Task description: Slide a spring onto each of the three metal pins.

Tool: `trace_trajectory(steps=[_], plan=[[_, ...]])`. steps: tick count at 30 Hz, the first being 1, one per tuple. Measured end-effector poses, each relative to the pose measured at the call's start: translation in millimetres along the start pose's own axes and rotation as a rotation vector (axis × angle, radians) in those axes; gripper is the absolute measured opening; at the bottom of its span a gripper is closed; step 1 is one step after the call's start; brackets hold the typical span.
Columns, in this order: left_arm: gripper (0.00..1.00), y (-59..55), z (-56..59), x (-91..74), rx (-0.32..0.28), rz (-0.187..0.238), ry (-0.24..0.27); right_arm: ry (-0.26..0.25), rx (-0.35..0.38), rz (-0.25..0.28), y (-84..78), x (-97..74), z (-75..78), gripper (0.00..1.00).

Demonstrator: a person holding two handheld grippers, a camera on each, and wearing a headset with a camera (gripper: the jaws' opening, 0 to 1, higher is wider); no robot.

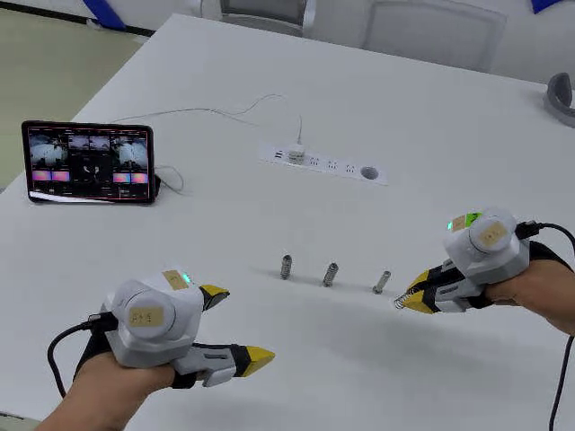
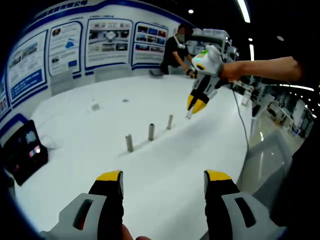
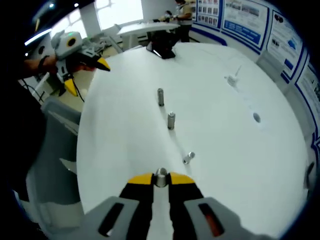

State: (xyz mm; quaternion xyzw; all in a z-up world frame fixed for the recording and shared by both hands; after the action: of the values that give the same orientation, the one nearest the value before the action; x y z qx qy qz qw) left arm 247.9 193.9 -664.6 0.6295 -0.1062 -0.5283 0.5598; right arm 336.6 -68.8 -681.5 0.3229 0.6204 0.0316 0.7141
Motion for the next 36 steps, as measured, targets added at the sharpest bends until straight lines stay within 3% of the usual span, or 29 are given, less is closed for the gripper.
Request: trace_trajectory(steps=[9, 16, 26, 36], plan=[[0.68, -7.0, -2.9, -7.9, -0.025, 0.0, 0.023, -0.03, 0.005, 0.002, 4.1, 2.9, 23.6, 0.12], [0.69, -12.0, -2.0, -10.2, -0.038, -0.009, 0.024, -0.041, -0.003, 0.008, 11.0, 9.5, 33.6, 0.12], [0.69, -13.2, -4.4, -13.4, -0.051, -0.005, 0.033, -0.045, -0.026, 0.008, 21.5, 13.2, 34.0, 0.12], [0.68, -17.4, -5.8, -16.5, -0.062, -0.013, 0.041, -0.03, -0.037, -0.013, 21.2, 23.6, 35.8, 0.12]])
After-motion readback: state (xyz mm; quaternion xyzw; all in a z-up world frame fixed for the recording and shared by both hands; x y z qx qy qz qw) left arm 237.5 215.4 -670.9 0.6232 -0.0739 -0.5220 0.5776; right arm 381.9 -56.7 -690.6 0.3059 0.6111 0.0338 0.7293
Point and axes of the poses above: the centre of the closed fingertips' face, and the gripper's own axes: x roughly forward along the fingers, z roughly to its right, y roughly out of its top, the point moved 4 cm from there along -x, roughly backward along the fingers, and after that the axes turned 5 degrees about -y, right-handed, at the moved point
